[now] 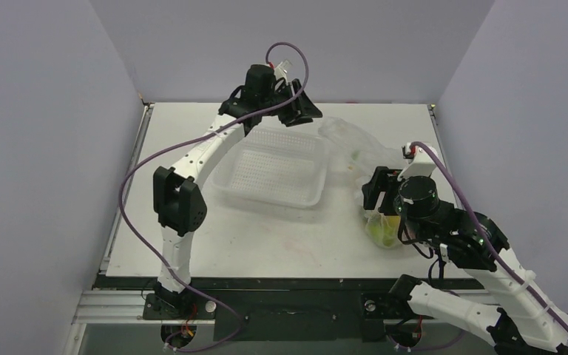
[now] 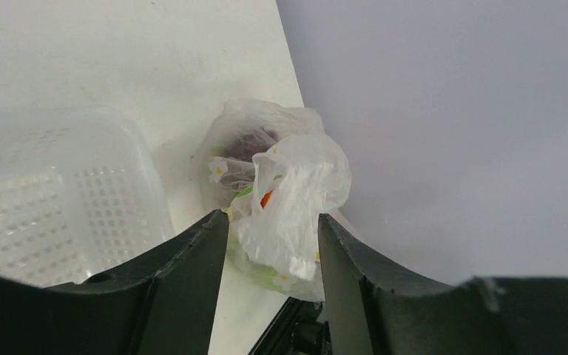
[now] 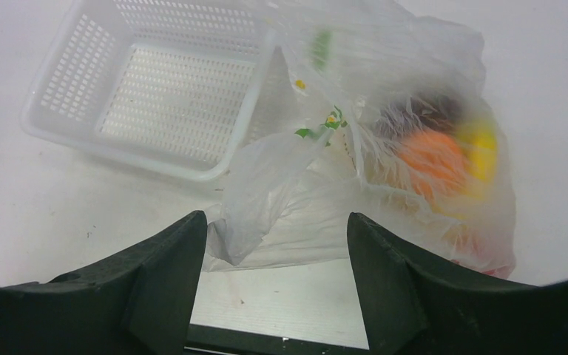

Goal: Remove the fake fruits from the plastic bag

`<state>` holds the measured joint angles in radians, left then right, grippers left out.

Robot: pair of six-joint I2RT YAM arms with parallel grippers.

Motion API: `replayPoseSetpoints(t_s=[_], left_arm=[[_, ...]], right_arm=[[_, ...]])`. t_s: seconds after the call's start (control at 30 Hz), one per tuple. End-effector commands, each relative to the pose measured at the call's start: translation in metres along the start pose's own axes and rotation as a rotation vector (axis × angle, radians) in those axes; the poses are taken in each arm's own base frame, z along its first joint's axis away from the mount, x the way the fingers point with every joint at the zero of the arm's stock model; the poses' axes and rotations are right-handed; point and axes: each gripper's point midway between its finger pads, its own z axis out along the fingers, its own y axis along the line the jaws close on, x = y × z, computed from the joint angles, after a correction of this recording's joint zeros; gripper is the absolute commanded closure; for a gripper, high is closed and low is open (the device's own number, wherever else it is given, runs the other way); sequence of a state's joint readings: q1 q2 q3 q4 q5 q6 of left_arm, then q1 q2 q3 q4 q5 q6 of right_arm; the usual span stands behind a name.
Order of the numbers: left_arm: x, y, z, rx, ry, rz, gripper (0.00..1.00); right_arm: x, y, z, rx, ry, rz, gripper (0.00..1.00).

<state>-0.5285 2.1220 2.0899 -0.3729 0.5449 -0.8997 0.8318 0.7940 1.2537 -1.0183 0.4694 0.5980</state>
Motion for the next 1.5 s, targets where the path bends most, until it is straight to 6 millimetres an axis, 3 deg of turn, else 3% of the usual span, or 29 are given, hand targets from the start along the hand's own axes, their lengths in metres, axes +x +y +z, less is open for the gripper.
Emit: replayPoseSetpoints(t_s=[0.0,0.03,0.1,0.17,0.27,0.33,0.37,0.4,0.43,0.47,0.5,0.53,0.63,0.77,0.87,1.0,1.27,1.47], left_arm=[[-0.025,-0.037,-0.07,-0.08,-0.118,0.248,0.54],[-0.023,-0.043,-0.084,-0.093,-0.129,0.265,0.53],[-0.008,-0.028,-0.095,-0.132,-0.123,0.258,0.53],[0.011,-0.035,-0.104,-0.057,-0.115,0.23,0.53],[0.031,-0.051,-0.116,0.073,-0.137,0.139,0.53],[0.045,-0.063,-0.121,0.163,-0.162,0.113,0.53],[0.062,-0.062,-0.119,0.181,-0.146,0.096,0.52],[0.066,-0.075,-0.119,0.236,-0.155,0.073,0.51],[0.086,-0.075,-0.111,0.254,-0.115,0.054,0.5],[0.091,-0.085,-0.109,0.297,-0.11,0.025,0.5],[0.107,-0.081,-0.098,0.298,-0.069,-0.001,0.5],[0.109,-0.087,-0.096,0.33,-0.07,-0.03,0.5],[0.126,-0.079,-0.077,0.344,-0.06,-0.114,0.5],[0.135,-0.082,-0.055,0.396,-0.063,-0.171,0.49],[0.14,-0.09,-0.041,0.473,-0.067,-0.224,0.49],[0.147,-0.074,-0.014,0.495,-0.08,-0.338,0.5],[0.157,-0.06,0.015,0.466,-0.095,-0.441,0.56],[0.161,-0.059,0.038,0.439,-0.081,-0.436,0.49]], right_arm=[[-0.017,-0.002,0.004,0.037,-0.024,-0.107,0.35],[-0.019,-0.002,0.003,0.035,-0.03,-0.115,0.35],[-0.022,0.002,0.003,0.008,-0.035,-0.15,0.35],[-0.018,0.013,0.006,-0.049,-0.017,-0.187,0.33],[0.003,0.024,0.022,-0.089,0.064,-0.272,0.32],[0.019,0.021,0.033,-0.073,0.101,-0.323,0.32],[0.026,0.019,0.036,-0.063,0.119,-0.342,0.34],[0.036,0.014,0.038,-0.046,0.148,-0.369,0.38],[0.04,0.013,0.038,-0.045,0.161,-0.376,0.43],[0.047,0.013,0.036,-0.065,0.175,-0.379,0.46],[0.054,0.013,0.035,-0.082,0.19,-0.383,0.52],[0.058,0.018,0.03,-0.127,0.197,-0.365,0.55],[0.076,0.01,0.022,-0.125,0.249,-0.317,0.74],[0.106,-0.005,0.014,-0.071,0.317,-0.154,0.81],[0.108,-0.014,0.009,-0.049,0.273,-0.061,0.87],[0.099,-0.021,0.004,-0.03,0.211,0.008,0.91],[0.096,-0.037,0.001,0.039,0.184,0.023,1.0],[0.103,-0.042,0.001,0.05,0.194,0.02,1.0]])
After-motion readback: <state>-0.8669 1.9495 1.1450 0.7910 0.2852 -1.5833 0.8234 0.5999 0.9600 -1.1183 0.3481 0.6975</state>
